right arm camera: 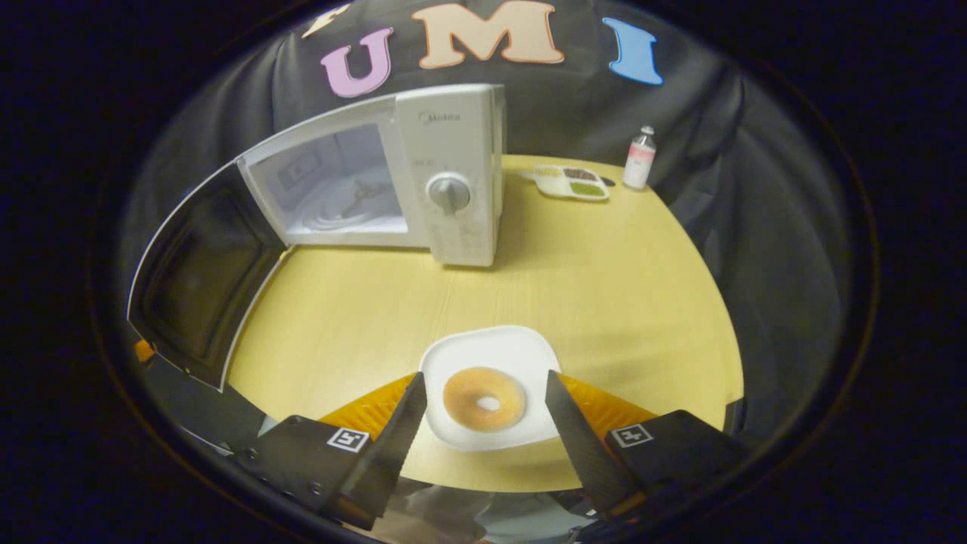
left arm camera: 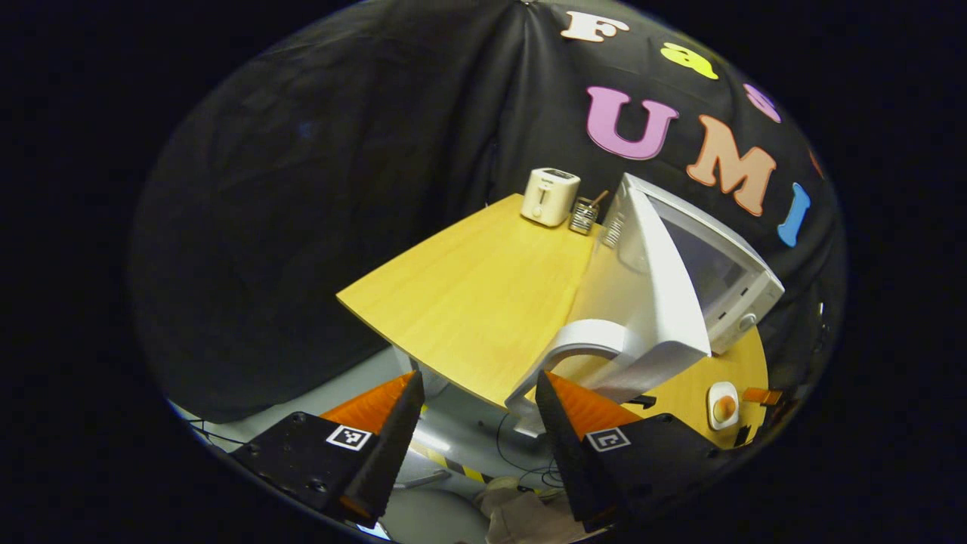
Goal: Open the microwave oven with the left hand, put the food in, and close the microwave oven.
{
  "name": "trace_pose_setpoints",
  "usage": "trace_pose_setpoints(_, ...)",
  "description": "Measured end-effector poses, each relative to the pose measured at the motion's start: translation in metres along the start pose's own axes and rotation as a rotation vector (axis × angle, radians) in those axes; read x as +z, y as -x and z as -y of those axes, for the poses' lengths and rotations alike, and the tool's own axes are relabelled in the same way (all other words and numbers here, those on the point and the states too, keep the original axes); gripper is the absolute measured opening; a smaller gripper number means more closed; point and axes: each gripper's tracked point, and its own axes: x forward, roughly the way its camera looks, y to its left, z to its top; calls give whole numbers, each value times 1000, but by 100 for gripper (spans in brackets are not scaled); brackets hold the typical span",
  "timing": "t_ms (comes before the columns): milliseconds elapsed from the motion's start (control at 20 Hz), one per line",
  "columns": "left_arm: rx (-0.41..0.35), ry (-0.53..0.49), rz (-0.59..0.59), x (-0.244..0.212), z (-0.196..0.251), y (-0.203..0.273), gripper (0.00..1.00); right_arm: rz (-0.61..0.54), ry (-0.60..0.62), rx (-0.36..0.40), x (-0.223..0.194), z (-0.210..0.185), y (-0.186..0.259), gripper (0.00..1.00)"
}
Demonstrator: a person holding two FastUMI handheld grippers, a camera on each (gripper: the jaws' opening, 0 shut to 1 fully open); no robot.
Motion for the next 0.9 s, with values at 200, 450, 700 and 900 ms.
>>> trace_pose_setpoints(200, 98, 82, 132, 42, -27, 8, 88, -83, 64, -7, -20, 0, -19, 94)
trace_pose_setpoints(450, 145, 66, 280, 95, -33, 15, 87, -140, 126, -5, -32, 5, -36, 94)
trace_pose_setpoints(700, 141, 76, 376, 132, -13, 9, 87, -170, 121, 15, -35, 4, -44, 95)
trace_pose_setpoints(900, 134, 46, 398, 142, 2, 8, 96, -191, 133, 13, -37, 3, -50, 95)
